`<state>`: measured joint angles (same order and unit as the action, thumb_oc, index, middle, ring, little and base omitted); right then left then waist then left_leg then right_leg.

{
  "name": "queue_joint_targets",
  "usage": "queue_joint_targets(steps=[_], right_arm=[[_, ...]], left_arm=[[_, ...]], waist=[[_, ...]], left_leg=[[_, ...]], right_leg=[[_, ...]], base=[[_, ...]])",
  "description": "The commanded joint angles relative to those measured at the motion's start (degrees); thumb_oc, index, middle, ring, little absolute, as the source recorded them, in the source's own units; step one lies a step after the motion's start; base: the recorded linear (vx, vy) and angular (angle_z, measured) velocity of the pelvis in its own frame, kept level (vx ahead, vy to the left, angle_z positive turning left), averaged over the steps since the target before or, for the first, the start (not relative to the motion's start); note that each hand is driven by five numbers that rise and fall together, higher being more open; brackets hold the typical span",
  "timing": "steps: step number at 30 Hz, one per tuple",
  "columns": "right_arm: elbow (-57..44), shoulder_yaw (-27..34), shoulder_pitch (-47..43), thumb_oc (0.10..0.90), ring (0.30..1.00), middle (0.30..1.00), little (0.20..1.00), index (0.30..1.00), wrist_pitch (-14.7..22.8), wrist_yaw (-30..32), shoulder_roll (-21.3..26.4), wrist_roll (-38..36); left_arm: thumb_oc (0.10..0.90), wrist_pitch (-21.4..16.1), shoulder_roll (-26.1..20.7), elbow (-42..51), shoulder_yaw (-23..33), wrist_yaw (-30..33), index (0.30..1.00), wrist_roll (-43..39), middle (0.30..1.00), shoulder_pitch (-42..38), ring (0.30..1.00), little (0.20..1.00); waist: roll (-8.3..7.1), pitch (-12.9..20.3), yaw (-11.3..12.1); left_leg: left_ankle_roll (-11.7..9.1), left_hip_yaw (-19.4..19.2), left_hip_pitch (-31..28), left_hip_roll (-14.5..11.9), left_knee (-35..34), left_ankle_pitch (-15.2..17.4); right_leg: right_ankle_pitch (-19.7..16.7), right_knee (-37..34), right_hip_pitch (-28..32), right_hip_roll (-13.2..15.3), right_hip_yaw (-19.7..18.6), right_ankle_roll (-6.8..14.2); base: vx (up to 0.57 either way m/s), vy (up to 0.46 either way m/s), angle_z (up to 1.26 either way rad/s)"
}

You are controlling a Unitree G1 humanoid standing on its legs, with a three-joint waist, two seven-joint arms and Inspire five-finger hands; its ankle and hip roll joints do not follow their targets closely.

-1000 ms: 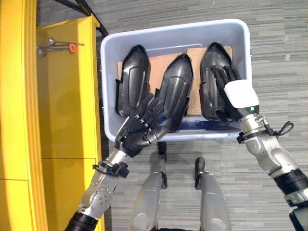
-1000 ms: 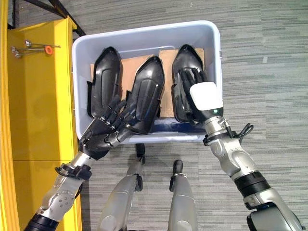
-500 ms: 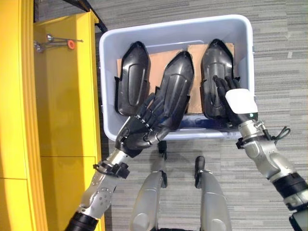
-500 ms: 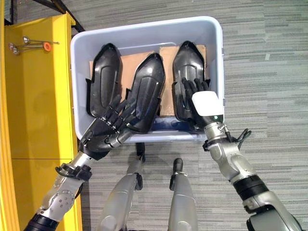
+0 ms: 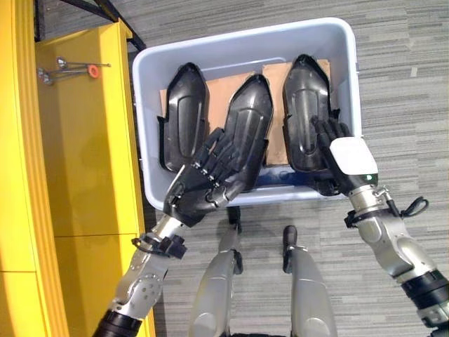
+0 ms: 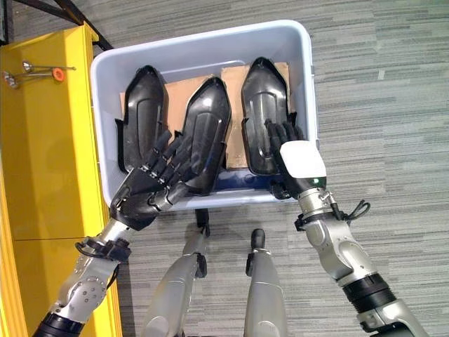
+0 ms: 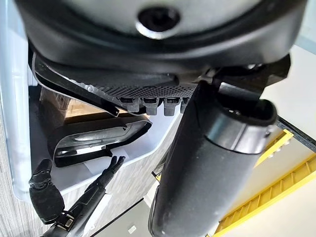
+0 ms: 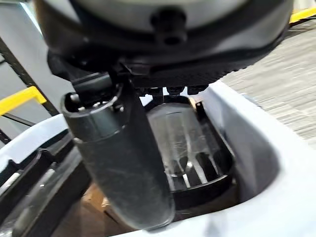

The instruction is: Move parts from the plastic box to the shelf.

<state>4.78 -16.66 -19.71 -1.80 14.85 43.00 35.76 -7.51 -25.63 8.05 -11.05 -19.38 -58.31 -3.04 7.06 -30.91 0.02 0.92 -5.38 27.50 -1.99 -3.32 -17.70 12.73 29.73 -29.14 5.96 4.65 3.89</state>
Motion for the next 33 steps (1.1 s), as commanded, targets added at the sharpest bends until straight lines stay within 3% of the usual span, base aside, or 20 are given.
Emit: queue_joint_targets(steps=[1,4,11,19,24,33], right_arm=[[2.1,0.6,-6.8,0.900,1.000,1.000,1.000,1.000,-1.4,0.3,0.1,0.0],[9.4,-2.3,-11.5,0.900,1.000,1.000,1.000,1.000,-2.9,0.8,0.5,0.6],[16.4,-6.4,-17.8,0.900,1.000,1.000,1.000,1.000,-2.5,0.3,1.0,2.5],[19.1,-10.6,-20.0,0.900,1.000,1.000,1.000,1.000,-1.2,-2.5,1.1,8.6],[21.8,-13.2,-18.8,0.900,1.000,1.000,1.000,1.000,-4.0,2.2,-0.2,13.6],[30.4,-13.3,-15.4,0.900,1.000,1.000,1.000,1.000,-9.0,15.1,-4.8,10.4]], left_arm=[[0.900,-3.2,0.7,5.0,1.2,-2.8,1.000,-2.0,1.000,-2.8,1.000,1.000],[0.900,-2.1,1.1,4.1,0.2,-3.1,1.000,-1.4,1.000,-4.2,1.000,1.000],[0.900,-1.0,1.5,3.3,-0.5,-3.0,1.000,-1.7,1.000,-5.7,1.000,1.000],[0.900,-0.5,1.8,2.7,-0.8,-3.1,1.000,-1.0,1.000,-6.0,1.000,1.000],[0.900,-1.2,2.3,1.9,-0.9,-4.6,1.000,-1.3,1.000,-5.6,1.000,1.000],[0.900,-3.5,3.7,-0.3,-2.8,-5.7,1.000,-0.4,1.000,-5.3,1.000,1.000]], waist=[[-1.41,1.1,0.2],[-1.02,1.1,1.2],[-0.29,1.1,2.3],[0.02,1.1,3.0],[0.31,1.1,3.3],[1.65,1.1,2.9]], left_leg=[[-1.0,0.0,-3.6,2.0,4.7,11.8],[-1.1,0.5,-3.2,2.1,4.9,11.8],[-1.2,0.9,-2.4,2.4,5.2,11.5],[-1.2,0.9,-1.4,2.5,5.6,11.5],[-1.2,0.8,-0.3,2.5,5.9,11.4],[-1.3,0.3,2.0,3.0,5.9,11.3]], right_leg=[[-9.2,-11.0,1.7,-1.8,1.5,-0.6],[-9.1,-10.8,1.5,-1.8,1.8,-0.7],[-9.0,-10.3,0.9,-1.5,2.5,-0.8],[-8.9,-9.9,0.1,-1.2,3.1,-0.8],[-9.0,-9.4,-1.2,-1.1,3.4,-0.8],[-9.0,-9.1,-3.8,-0.6,3.5,-0.8]], base=[[0.00,-0.035,0.03],[0.01,-0.054,0.06],[0.00,-0.007,0.01],[0.00,0.000,0.00],[0.00,0.000,0.01],[-0.01,0.013,0.00]])
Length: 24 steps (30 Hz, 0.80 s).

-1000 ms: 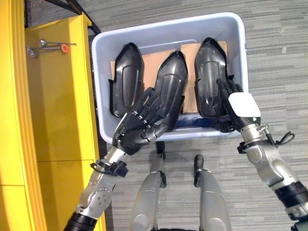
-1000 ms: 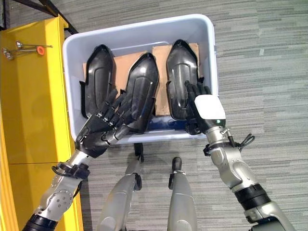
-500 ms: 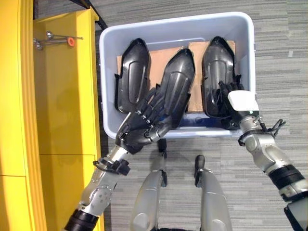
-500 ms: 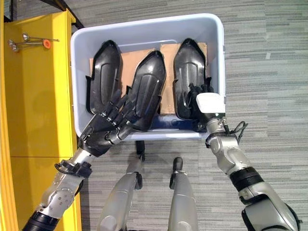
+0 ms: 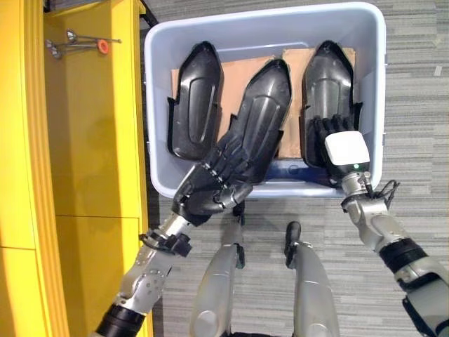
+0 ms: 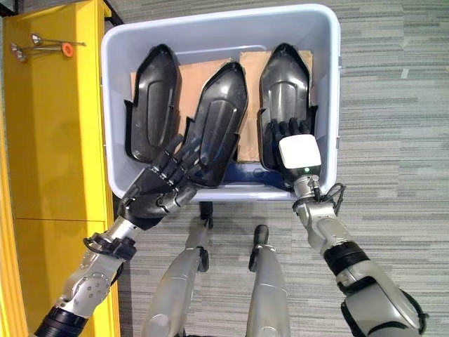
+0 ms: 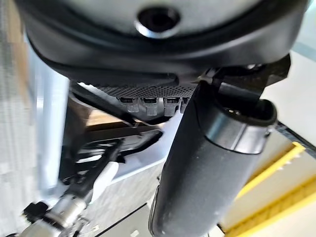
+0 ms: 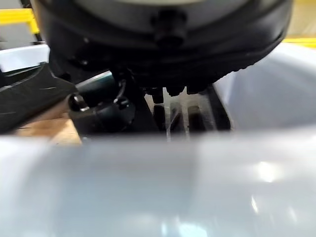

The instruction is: Move parts from the plastic box to the shelf.

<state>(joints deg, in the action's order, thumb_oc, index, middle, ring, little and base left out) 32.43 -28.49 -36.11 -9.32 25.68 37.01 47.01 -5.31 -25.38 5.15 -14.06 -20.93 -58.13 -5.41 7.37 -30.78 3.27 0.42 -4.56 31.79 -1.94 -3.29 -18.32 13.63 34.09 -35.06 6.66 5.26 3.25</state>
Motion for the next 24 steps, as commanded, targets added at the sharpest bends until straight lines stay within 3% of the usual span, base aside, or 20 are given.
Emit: queue_joint_targets(steps=[1,3,7,8,9,10,14,18,24], right_arm=[[3.5,-1.4,1.1,0.900,1.000,1.000,1.000,1.000,-2.0,5.5,0.7,-1.7],[4.5,-1.1,1.1,0.900,1.000,1.000,1.000,1.000,-2.8,6.6,0.2,-4.4],[10.8,0.3,0.6,0.900,1.000,1.000,1.000,1.000,-8.1,7.7,-2.6,-11.6],[13.3,0.9,0.3,0.590,0.566,0.566,0.566,0.566,-9.3,7.3,-3.7,-14.7],[14.7,1.1,0.2,0.590,0.566,0.566,0.566,0.566,-10.0,7.7,-4.3,-15.6],[15.0,1.2,0.2,0.400,0.300,0.300,0.300,0.300,-9.9,7.7,-4.4,-15.6],[21.0,1.9,0.1,0.400,0.300,0.300,0.300,0.300,-11.0,8.5,-6.2,-19.2],[24.0,1.4,-1.0,0.400,0.300,0.300,0.300,0.300,-10.9,9.3,-6.2,-12.2],[25.8,-0.1,-0.1,0.400,0.300,0.300,0.300,0.300,-10.3,7.7,-5.6,-10.2]], left_arm=[[0.900,-6.1,3.7,2.3,-0.1,-4.3,1.000,-0.5,1.000,-3.1,1.000,1.000],[0.900,-6.5,3.8,2.3,-0.5,-4.3,1.000,-0.7,1.000,-3.3,1.000,1.000],[0.900,-7.2,4.8,1.5,-1.8,-4.0,1.000,-0.9,1.000,-4.2,1.000,1.000],[0.900,-7.4,5.1,1.3,-2.3,-4.2,1.000,-0.8,1.000,-4.3,1.000,1.000],[0.900,-7.5,5.3,1.2,-2.4,-4.4,1.000,-0.8,1.000,-4.4,1.000,1.000],[0.900,-7.5,5.3,1.1,-2.5,-4.5,1.000,-0.7,1.000,-4.4,1.000,1.000],[0.900,-8.6,5.9,0.3,-3.8,-5.0,1.000,-0.5,1.000,-4.8,1.000,1.000],[0.900,-8.9,6.0,0.5,-4.9,-4.3,1.000,0.0,1.000,-5.3,1.000,1.000],[0.900,-9.1,5.4,1.8,-5.9,-5.2,1.000,-1.3,1.000,-4.7,1.000,1.000]], waist=[[1.66,1.0,-0.4],[2.13,1.0,-0.5],[4.14,1.0,-0.5],[4.96,1.0,-0.4],[5.36,1.0,-0.3],[5.45,1.0,-0.2],[7.05,1.0,0.1],[8.33,1.0,0.4],[9.17,1.0,0.3]], left_leg=[[-0.8,-0.6,-2.0,2.9,5.8,11.9],[-0.7,-0.9,-1.7,3.1,5.9,11.8],[-0.8,-1.0,-0.4,3.6,6.2,11.7],[-0.8,-1.1,0.2,3.7,6.5,11.7],[-0.8,-1.2,0.3,3.8,6.6,11.7],[-0.8,-1.2,0.4,3.8,6.6,11.7],[-0.7,-1.3,1.1,4.1,6.8,11.6],[-0.5,-1.5,2.4,4.5,8.0,11.7],[-0.2,-1.4,2.7,4.8,9.3,12.2]], right_leg=[[-9.9,-13.3,1.7,-1.2,2.8,-0.2],[-9.9,-13.2,1.2,-1.2,2.8,-0.2],[-9.7,-12.4,-0.8,-0.9,2.6,-0.6],[-9.5,-11.9,-1.5,-0.8,2.6,-0.8],[-9.4,-11.7,-1.8,-0.7,2.6,-0.9],[-9.4,-11.6,-1.9,-0.7,2.6,-0.9],[-9.2,-10.7,-3.0,-0.4,2.8,-1.2],[-9.0,-9.1,-4.9,0.2,3.1,-1.2],[-8.5,-7.9,-5.6,0.6,2.6,-1.4]], base=[[-0.02,0.054,-0.01],[-0.02,0.043,-0.01],[-0.02,0.057,0.01],[-0.01,0.054,0.03],[-0.01,0.040,0.03],[0.00,0.000,0.00],[-0.02,0.011,0.04],[-0.06,-0.011,0.05],[-0.04,-0.001,0.04]])
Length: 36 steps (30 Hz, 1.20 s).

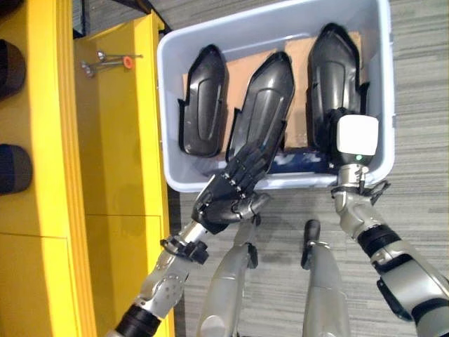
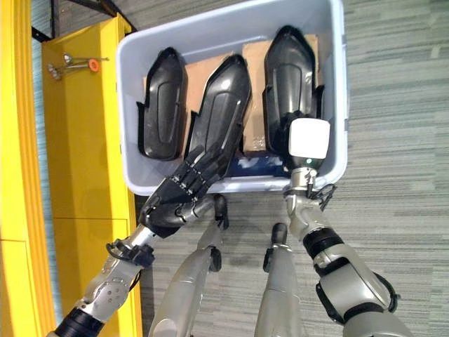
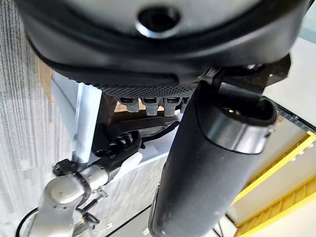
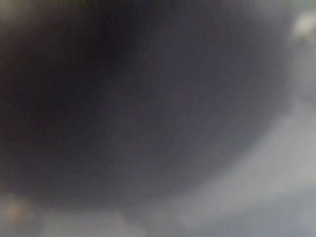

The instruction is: Move parts from the plastic box to the shelf.

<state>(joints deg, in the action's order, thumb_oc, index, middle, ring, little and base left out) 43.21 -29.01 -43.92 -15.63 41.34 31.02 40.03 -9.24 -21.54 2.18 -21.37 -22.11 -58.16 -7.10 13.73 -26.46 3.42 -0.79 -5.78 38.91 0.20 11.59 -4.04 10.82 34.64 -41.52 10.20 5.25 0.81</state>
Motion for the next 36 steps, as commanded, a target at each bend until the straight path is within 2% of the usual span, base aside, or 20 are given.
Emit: queue_joint_targets(steps=[1,2,3,4,5,8,9,11,12,14,15,17,20,22,23,24,26,32,33,36], right_arm=[[14.9,0.0,8.4,0.400,0.300,0.300,0.300,0.300,-3.8,-7.7,0.4,-2.2],[14.9,0.0,9.3,0.400,0.300,0.300,0.300,0.300,-3.7,-7.5,0.3,-1.9],[14.8,-0.1,8.7,0.400,0.300,0.300,0.300,0.300,-3.7,-7.4,0.4,-1.8],[15.0,-0.5,9.7,0.400,0.300,0.300,0.300,0.300,-2.8,-6.4,0.5,-1.1],[14.7,-0.8,9.3,0.400,0.300,0.300,0.300,0.300,-0.8,-4.7,0.9,-1.5],[13.5,-0.6,9.5,0.400,0.300,0.300,0.300,0.300,2.8,-2.4,1.7,-3.4],[10.4,-0.7,9.2,0.400,0.300,0.300,0.300,0.300,5.1,-1.9,2.6,-3.2],[8.8,-0.7,9.2,0.400,0.300,0.300,0.300,0.300,5.9,-1.8,3.0,-3.2],[6.1,-0.7,9.3,0.400,0.300,0.300,0.300,0.300,7.4,-1.3,3.6,-2.3],[0.9,-0.5,10.0,0.400,0.300,0.300,0.300,0.300,8.2,-2.1,4.9,-0.7],[0.6,-0.5,10.1,0.400,0.300,0.300,0.300,0.300,8.5,-1.9,5.0,-0.2],[-5.4,-0.1,11.4,0.400,0.300,0.300,0.300,0.300,10.0,-1.3,6.8,2.6],[-9.8,0.6,11.8,0.400,0.300,0.300,0.300,0.300,10.7,-0.9,8.0,5.1],[-14.1,1.4,12.7,0.400,0.300,0.300,0.300,0.300,10.8,-1.7,9.2,6.9],[-17.8,2.8,13.2,0.400,0.300,0.300,0.300,0.300,11.1,-2.5,10.5,8.5],[-18.5,3.1,13.4,0.400,0.300,0.300,0.300,0.300,11.2,-2.8,10.7,8.8],[-23.0,5.4,13.6,0.400,0.300,0.300,0.300,0.300,12.5,-5.3,12.4,9.6],[-29.1,9.1,15.5,0.400,0.300,0.300,0.300,0.300,16.4,-9.0,13.6,9.1],[-32.3,11.3,17.7,0.400,0.300,0.300,0.300,0.300,18.7,-9.8,13.4,6.4],[-37.2,14.3,21.4,0.400,0.300,0.300,0.300,0.300,21.5,-10.7,12.8,2.2]], left_arm=[[0.900,-5.2,1.5,5.0,1.6,-4.5,1.000,-1.4,1.000,-2.7,1.000,1.000],[0.900,-5.1,1.4,5.0,1.4,-4.6,1.000,-1.4,1.000,-2.0,1.000,1.000],[0.900,-5.1,1.5,5.1,1.8,-4.7,1.000,-1.4,1.000,-2.5,1.000,1.000],[0.900,-5.0,1.4,5.4,1.7,-5.1,1.000,-1.4,1.000,-1.7,1.000,1.000],[0.900,-4.8,1.0,5.9,2.7,-4.3,1.000,-1.2,1.000,-1.8,1.000,1.000],[0.900,-4.1,0.3,6.7,3.7,-4.8,1.000,-1.8,1.000,-1.1,1.000,1.000],[0.900,-3.5,-0.6,7.2,5.1,-5.4,1.000,-2.7,1.000,-0.4,1.000,1.000],[0.900,-2.9,-0.8,7.7,5.7,-5.7,1.000,-2.7,1.000,-0.1,1.000,1.000],[0.900,-2.5,-1.3,8.1,6.5,-6.8,1.000,-2.8,1.000,0.3,1.000,1.000],[0.900,-1.6,-1.9,8.9,7.7,-7.2,1.000,-2.7,1.000,1.2,1.000,1.000],[0.900,-1.6,-1.9,8.9,7.8,-7.2,1.000,-2.7,1.000,1.3,1.000,1.000],[0.900,-0.6,-2.5,9.4,9.1,-6.6,1.000,-3.0,1.000,2.2,1.000,1.000],[0.900,0.0,-2.9,9.5,10.0,-6.2,1.000,-3.0,1.000,2.8,1.000,1.000],[0.900,0.9,-3.2,9.6,10.5,-6.1,1.000,-3.2,1.000,3.6,1.000,1.000],[0.900,1.6,-3.4,9.6,10.9,-6.3,1.000,-3.1,1.000,4.5,1.000,1.000],[0.900,1.8,-3.4,9.6,11.0,-6.3,1.000,-3.1,1.000,4.8,1.000,1.000],[0.900,2.8,-3.6,9.6,11.4,-6.7,1.000,-2.7,1.000,6.3,1.000,1.000],[0.900,5.1,-3.1,9.3,11.6,-7.5,1.000,-1.9,1.000,8.3,1.000,1.000],[0.900,4.9,-2.8,9.4,11.9,-7.8,1.000,-1.0,1.000,9.8,1.000,1.000],[0.900,4.1,-2.4,9.8,12.9,-6.3,1.000,-1.4,1.000,11.5,1.000,1.000]], waist=[[2.82,-3.3,0.0],[2.52,-3.3,-0.3],[2.81,-3.3,0.0],[2.53,-3.3,-0.4],[2.70,-3.3,-0.2],[2.26,-3.3,-0.2],[1.40,-3.3,-0.4],[0.87,-3.3,-0.5],[-0.11,-3.3,-0.7],[-1.52,-3.3,-1.1],[-1.61,-3.3,-1.1],[-3.60,-3.3,-1.7],[-4.97,-3.2,-2.1],[-6.35,-1.6,-2.2],[-7.51,0.2,-2.3],[-7.70,0.6,-2.3],[-9.15,3.4,-2.0],[-11.13,7.8,-1.7],[-11.91,9.9,-1.8],[-12.38,11.9,-1.9]], left_leg=[[1.1,-0.3,-4.9,2.7,-5.6,-2.0],[0.7,0.0,-6.7,3.1,-5.8,-0.9],[1.1,-0.3,-5.2,2.6,-5.8,-2.0],[0.8,-0.1,-7.6,3.0,-6.2,-0.8],[1.2,-0.4,-7.4,2.4,-6.5,-1.9],[1.2,-0.1,-9.3,2.1,-6.8,-1.7],[1.1,-0.1,-11.5,1.7,-6.9,-1.3],[1.1,-0.1,-12.5,1.5,-6.9,-1.0],[1.1,0.0,-14.4,1.2,-6.8,-0.5],[1.1,0.2,-17.2,0.9,-6.7,0.2],[1.1,0.3,-17.5,0.9,-6.7,0.3],[1.0,0.4,-21.4,0.4,-6.6,1.1],[0.8,0.7,-24.2,-0.1,-6.8,1.4],[0.6,1.1,-26.1,-0.7,-7.4,1.4],[0.5,1.5,-28.0,-1.1,-8.3,1.4],[0.4,1.6,-28.5,-1.2,-8.6,1.4],[0.3,2.1,-31.2,-1.5,-10.2,1.4],[0.0,2.4,-35.3,-2.1,-12.6,1.6],[-0.2,2.2,-36.9,-2.3,-13.5,1.7],[-0.2,1.9,-38.5,-2.5,-14.3,2.0]], right_leg=[[-5.6,-8.4,1.1,-3.0,2.5,1.0],[-4.1,-8.1,2.7,-2.6,2.1,1.4],[-5.6,-8.5,1.4,-3.0,2.5,0.9],[-4.0,-8.3,3.4,-2.6,1.9,1.4],[-5.6,-9.2,3.4,-3.1,2.1,0.9],[-5.5,-9.5,5.3,-3.2,1.9,0.9],[-5.5,-10.0,7.6,-3.2,1.7,1.1],[-5.5,-10.3,8.8,-3.1,1.8,1.2],[-5.4,-10.9,10.9,-3.1,1.8,1.4],[-5.3,-11.7,14.2,-3.3,1.7,1.6],[-5.3,-11.8,14.5,-3.3,1.7,1.6],[-5.6,-13.5,18.9,-3.4,1.1,2.0],[-6.3,-15.6,22.3,-3.9,0.5,2.2],[-6.9,-17.9,24.9,-4.3,0.1,2.4],[-7.5,-20.2,27.7,-4.6,-0.3,2.6],[-7.7,-20.9,28.3,-4.7,-0.4,2.6],[-8.6,-24.2,32.2,-5.1,-0.8,3.1],[-9.7,-28.1,37.2,-5.3,-1.2,3.6],[-10.1,-29.6,38.9,-5.3,-1.4,3.8],[-10.6,-31.1,40.7,-5.0,-1.4,4.1]], base=[[0.02,-0.012,-0.10],[0.00,0.000,0.00],[0.04,0.000,0.06],[-0.11,-0.001,0.19],[-0.05,-0.009,0.20],[-0.05,-0.027,-0.05],[-0.03,-0.037,-0.12],[-0.01,-0.061,0.00],[0.01,-0.087,0.05],[0.03,-0.074,0.01],[0.03,-0.049,-0.04],[0.06,-0.055,-0.04],[0.07,-0.041,-0.07],[0.17,-0.077,-0.06],[0.18,-0.070,-0.11],[0.23,-0.078,-0.14],[0.22,-0.051,-0.10],[0.16,-0.014,-0.03],[0.20,0.007,0.06],[0.18,0.014,0.04]])
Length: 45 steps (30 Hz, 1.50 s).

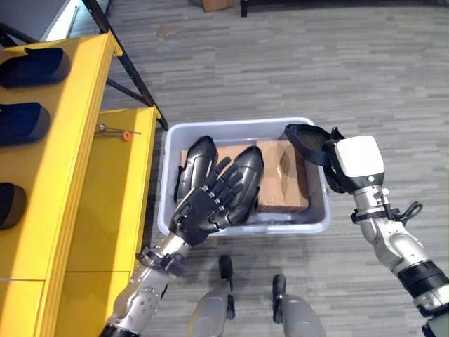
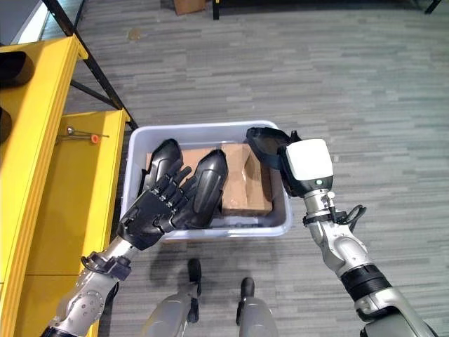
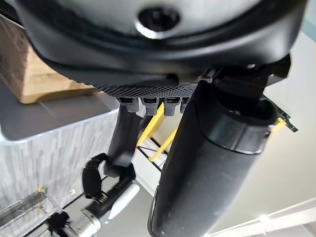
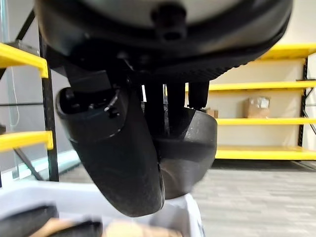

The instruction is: Move parts from the plastic box to the shelf.

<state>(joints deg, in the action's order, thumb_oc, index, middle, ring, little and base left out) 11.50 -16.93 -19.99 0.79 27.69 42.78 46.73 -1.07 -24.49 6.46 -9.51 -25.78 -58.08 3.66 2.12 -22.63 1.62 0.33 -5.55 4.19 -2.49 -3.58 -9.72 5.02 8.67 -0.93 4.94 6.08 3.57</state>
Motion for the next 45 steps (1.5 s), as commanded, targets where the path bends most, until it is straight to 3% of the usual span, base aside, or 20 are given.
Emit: queue_joint_targets(steps=[1,9,14,16,25,27,31,32,33,36,38,42,43,45], right_arm=[[-7.5,3.3,-1.3,0.400,0.300,0.300,0.300,0.300,6.1,2.6,0.5,-5.8],[-19.8,8.9,7.7,0.400,0.300,0.300,0.300,0.300,11.1,3.3,-5.1,-11.6],[-21.9,8.3,10.7,0.400,0.300,0.300,0.300,0.300,11.6,2.9,-7.7,-13.0],[-21.6,7.5,12.2,0.400,0.300,0.300,0.300,0.300,11.9,3.2,-9.0,-15.3],[-23.1,6.3,14.8,0.400,0.300,0.300,0.300,0.300,14.9,0.5,-11.1,-24.6],[-24.3,6.2,15.0,0.400,0.300,0.300,0.300,0.300,16.6,-0.8,-11.0,-26.2],[-26.8,7.0,16.4,0.400,0.300,0.300,0.300,0.300,16.7,-0.2,-10.3,-25.5],[-26.8,7.0,16.4,0.400,0.300,0.300,0.300,0.300,16.7,-0.2,-10.3,-25.5],[-27.1,7.7,17.0,0.400,0.300,0.300,0.300,0.300,16.8,1.6,-9.9,-22.5],[-26.1,6.6,15.5,0.400,0.300,0.300,0.300,0.300,18.5,4.0,-8.7,-19.7],[-26.3,6.0,14.4,0.400,0.300,0.300,0.300,0.300,18.6,5.2,-8.0,-18.9],[-25.7,5.9,13.2,0.400,0.300,0.300,0.300,0.300,18.9,6.1,-7.7,-19.2],[-25.7,6.1,13.1,0.400,0.300,0.300,0.300,0.300,19.3,5.8,-7.6,-19.8],[-25.7,6.1,13.3,0.400,0.300,0.300,0.300,0.300,19.4,5.7,-7.6,-19.9]], left_arm=[[0.900,-4.2,0.9,5.3,1.5,-1.6,1.000,-1.7,1.000,1.2,1.000,1.000],[0.900,-4.6,3.1,4.4,4.9,-0.7,1.000,0.6,1.000,3.3,1.000,1.000],[0.900,-5.6,3.6,3.3,5.5,-0.6,1.000,0.7,1.000,4.0,1.000,1.000],[0.900,-3.8,3.8,2.6,5.9,-0.9,1.000,-0.6,1.000,4.8,1.000,1.000],[0.900,-6.6,3.3,2.6,5.7,3.1,1.000,2.6,1.000,7.6,1.000,1.000],[0.900,-8.3,3.6,3.0,6.0,4.2,1.000,1.5,1.000,9.1,1.000,1.000],[0.900,-9.0,4.2,2.3,5.9,2.5,1.000,-0.2,1.000,9.2,1.000,1.000],[0.900,-9.0,4.2,2.3,5.9,2.5,1.000,-0.2,1.000,9.2,1.000,1.000],[0.900,-10.1,4.1,1.5,5.3,1.1,1.000,0.6,1.000,8.2,1.000,1.000],[0.900,-10.5,3.6,1.9,3.9,4.1,1.000,1.2,1.000,7.4,1.000,1.000],[0.900,-8.8,3.5,2.1,2.7,8.5,1.000,2.6,1.000,5.6,1.000,1.000],[0.900,-8.7,3.1,4.1,1.5,10.0,1.000,5.8,1.000,3.9,1.000,1.000],[0.900,-10.5,2.0,5.7,1.9,12.5,1.000,8.9,1.000,4.1,1.000,1.000],[0.900,-10.7,1.9,5.9,1.9,12.4,1.000,9.1,1.000,4.2,1.000,1.000]], waist=[[-0.91,8.9,-0.3],[-1.12,12.4,-1.4],[-1.17,13.6,-1.7],[-1.00,14.2,-1.7],[-0.62,14.0,-1.1],[-0.24,13.0,-0.2],[0.23,12.0,-0.7],[0.23,12.0,-0.7],[0.16,11.6,-1.7],[-0.37,11.6,-2.4],[-0.74,12.2,-2.7],[-0.84,13.2,-2.7],[-0.59,13.4,-2.2],[-0.51,13.6,-2.1]], left_leg=[[-1.3,1.5,-4.5,0.1,0.5,7.9],[-1.7,0.9,-7.9,-0.3,-1.2,9.0],[-1.6,0.9,-8.8,-0.6,-1.3,9.6],[-1.7,1.2,-9.3,-0.9,-1.4,9.6],[-3.1,3.2,-7.9,-2.6,-1.4,7.9],[-4.3,3.9,-5.8,-3.8,-1.4,6.0],[-5.2,-2.2,-2.8,-5.1,-0.7,4.2],[-5.2,-2.1,-2.8,-5.1,-0.7,4.2],[-5.3,-7.3,-2.0,-6.3,0.9,4.2],[-4.9,-10.8,-2.9,-7.5,4.4,5.6],[-5.2,-11.7,-4.6,-8.1,6.2,6.7],[-5.2,-12.8,-6.4,-8.2,7.6,6.7],[-4.4,-12.4,-6.5,-7.0,6.3,6.0],[-4.9,-11.6,-7.0,-6.8,6.0,6.9]], right_leg=[[-4.8,-5.8,0.7,0.3,-2.3,1.5],[-5.7,-9.2,3.8,0.8,-2.4,2.0],[-5.0,-9.2,4.8,0.7,-1.6,1.7],[-4.4,-8.9,5.4,0.4,-1.2,1.3],[-2.2,-7.7,5.5,-1.3,1.1,-0.6],[-1.7,-7.4,5.1,-1.5,2.5,-1.3],[-1.4,-7.0,4.3,-0.9,6.5,-1.6],[-1.4,-7.0,4.3,-0.9,6.5,-1.6],[-1.5,-6.6,3.9,0.0,9.7,-1.5],[-1.6,-5.8,3.4,1.4,11.6,-1.6],[-1.5,-6.0,3.8,2.0,12.2,-1.1],[-2.8,-6.9,3.9,2.5,13.4,-0.9],[-4.5,-7.9,3.9,2.9,14.2,-0.6],[-3.9,-8.1,4.4,2.8,13.6,-0.1]], base=[[0.12,0.017,0.02],[0.04,0.001,0.00],[-0.03,-0.042,-0.05],[-0.03,-0.074,-0.02],[-0.05,-0.119,-0.01],[-0.10,-0.108,0.09],[-0.12,-0.034,0.26],[-0.16,0.021,0.46],[-0.15,0.064,0.39],[-0.08,0.103,0.69],[-0.02,0.160,0.68],[-0.07,0.247,0.47],[-0.09,0.571,0.62],[0.01,0.362,0.56]])
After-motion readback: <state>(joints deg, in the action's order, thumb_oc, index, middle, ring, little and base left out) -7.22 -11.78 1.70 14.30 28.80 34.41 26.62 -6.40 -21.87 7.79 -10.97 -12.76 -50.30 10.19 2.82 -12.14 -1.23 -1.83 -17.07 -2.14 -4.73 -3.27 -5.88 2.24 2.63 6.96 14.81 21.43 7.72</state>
